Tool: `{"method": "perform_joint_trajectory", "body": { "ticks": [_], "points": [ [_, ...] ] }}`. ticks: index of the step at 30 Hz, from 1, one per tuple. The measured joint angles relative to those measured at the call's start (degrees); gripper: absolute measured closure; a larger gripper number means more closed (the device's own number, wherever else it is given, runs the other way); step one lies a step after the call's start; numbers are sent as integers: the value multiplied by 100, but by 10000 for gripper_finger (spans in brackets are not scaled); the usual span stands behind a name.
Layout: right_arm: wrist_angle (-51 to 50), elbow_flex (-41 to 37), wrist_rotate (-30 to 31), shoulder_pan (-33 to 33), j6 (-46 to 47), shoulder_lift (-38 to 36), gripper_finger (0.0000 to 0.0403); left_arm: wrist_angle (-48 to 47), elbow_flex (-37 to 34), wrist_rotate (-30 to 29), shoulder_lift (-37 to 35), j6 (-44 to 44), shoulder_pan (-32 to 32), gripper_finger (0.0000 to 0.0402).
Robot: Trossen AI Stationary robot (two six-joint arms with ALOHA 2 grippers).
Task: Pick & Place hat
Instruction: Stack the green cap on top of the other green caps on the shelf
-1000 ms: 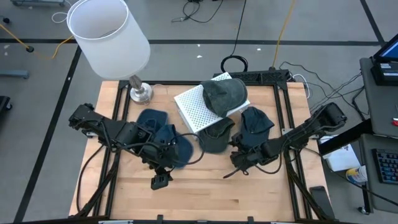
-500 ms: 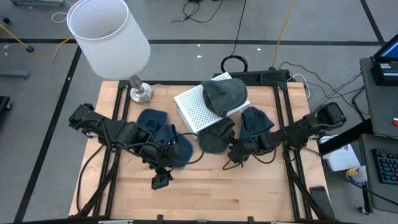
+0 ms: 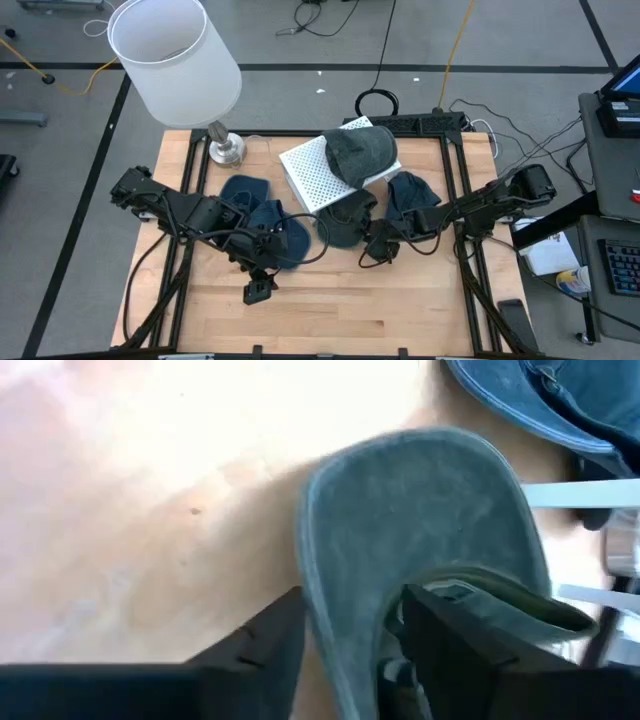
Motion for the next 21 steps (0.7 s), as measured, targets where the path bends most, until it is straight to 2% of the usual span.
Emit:
{"method": "perform_joint_trajectory", "body": {
  "ticks": [5,8,12,15,21],
  "points": [
    [-10,0,94,272,303,0,337,-14,0,2,0,78,0,149],
    [-64,0,467,604,610,0,388,-13,0,2,0,83,0,149],
    [-184,0,788,1097,1578,-1,388,-13,0,4,0,84,1,149],
    [-217,2,784,1544,2451,-48,395,-11,0,3,0,131,13,149],
    [302,11,990,2409,3927,-48,396,-7,0,0,0,255,65,149]
  ]
}}
